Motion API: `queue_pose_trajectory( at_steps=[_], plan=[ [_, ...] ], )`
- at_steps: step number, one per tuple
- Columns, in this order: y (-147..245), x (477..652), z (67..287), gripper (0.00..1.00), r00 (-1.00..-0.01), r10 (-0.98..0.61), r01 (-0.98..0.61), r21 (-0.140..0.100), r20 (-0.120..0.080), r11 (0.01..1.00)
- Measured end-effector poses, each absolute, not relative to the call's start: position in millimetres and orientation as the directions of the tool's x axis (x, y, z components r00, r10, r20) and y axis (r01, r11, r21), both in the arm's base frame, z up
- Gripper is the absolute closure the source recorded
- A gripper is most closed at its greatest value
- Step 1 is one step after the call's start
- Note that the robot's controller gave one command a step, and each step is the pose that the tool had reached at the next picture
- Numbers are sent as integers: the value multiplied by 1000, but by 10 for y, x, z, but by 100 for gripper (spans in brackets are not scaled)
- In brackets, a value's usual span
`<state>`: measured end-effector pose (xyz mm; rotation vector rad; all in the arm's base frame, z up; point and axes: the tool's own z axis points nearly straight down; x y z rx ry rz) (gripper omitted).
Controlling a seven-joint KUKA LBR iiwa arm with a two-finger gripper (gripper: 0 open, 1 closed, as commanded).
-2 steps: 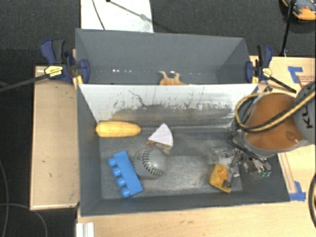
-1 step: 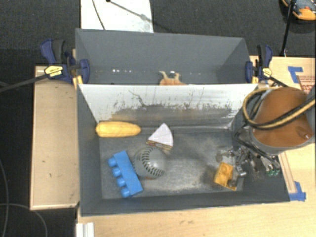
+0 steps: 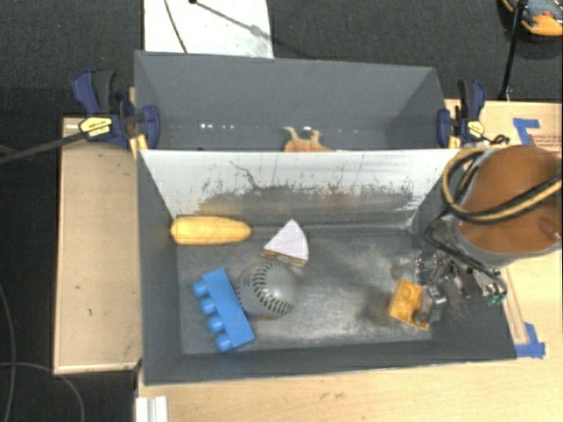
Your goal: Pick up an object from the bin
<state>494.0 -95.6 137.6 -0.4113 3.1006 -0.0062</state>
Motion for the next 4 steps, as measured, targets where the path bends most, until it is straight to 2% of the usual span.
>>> queue_pose_trajectory(
  at_steps=[1,2,3,4],
  plan=[
    [-964,4936,1255,100,-965,-264,-264,-4,-9,965],
    [-864,5123,1210,100,-933,-360,-360,-1,-3,933],
    [-823,5094,1751,100,-925,-379,-379,4,3,925],
    [-766,5174,1654,100,-941,-337,-337,-9,-17,941]
  ],
)
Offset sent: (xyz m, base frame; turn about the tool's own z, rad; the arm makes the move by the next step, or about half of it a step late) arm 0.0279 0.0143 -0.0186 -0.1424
